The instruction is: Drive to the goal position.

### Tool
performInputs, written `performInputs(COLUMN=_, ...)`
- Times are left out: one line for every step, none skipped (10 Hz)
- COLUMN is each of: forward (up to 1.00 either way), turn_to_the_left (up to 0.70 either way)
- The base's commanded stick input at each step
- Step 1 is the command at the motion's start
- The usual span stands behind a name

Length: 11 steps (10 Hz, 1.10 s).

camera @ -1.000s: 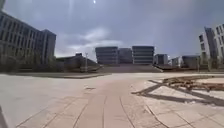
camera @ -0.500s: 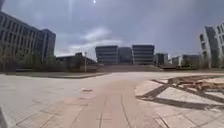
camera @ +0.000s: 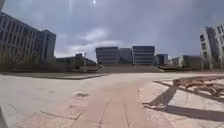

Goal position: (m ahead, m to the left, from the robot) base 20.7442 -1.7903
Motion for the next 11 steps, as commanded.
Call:
performInputs(forward=1.0, turn_to_the_left=0.0)
performInputs(forward=1.0, turn_to_the_left=0.0)
performInputs(forward=1.0, turn_to_the_left=0.0)
performInputs(forward=1.0, turn_to_the_left=0.0)
performInputs(forward=1.0, turn_to_the_left=0.0)
performInputs(forward=1.0, turn_to_the_left=-0.05)
performInputs(forward=1.0, turn_to_the_left=-0.14)
performInputs(forward=1.0, turn_to_the_left=-0.37)
performInputs(forward=1.0, turn_to_the_left=-0.37)
performInputs(forward=1.0, turn_to_the_left=-0.37)
performInputs(forward=1.0, turn_to_the_left=-0.34)
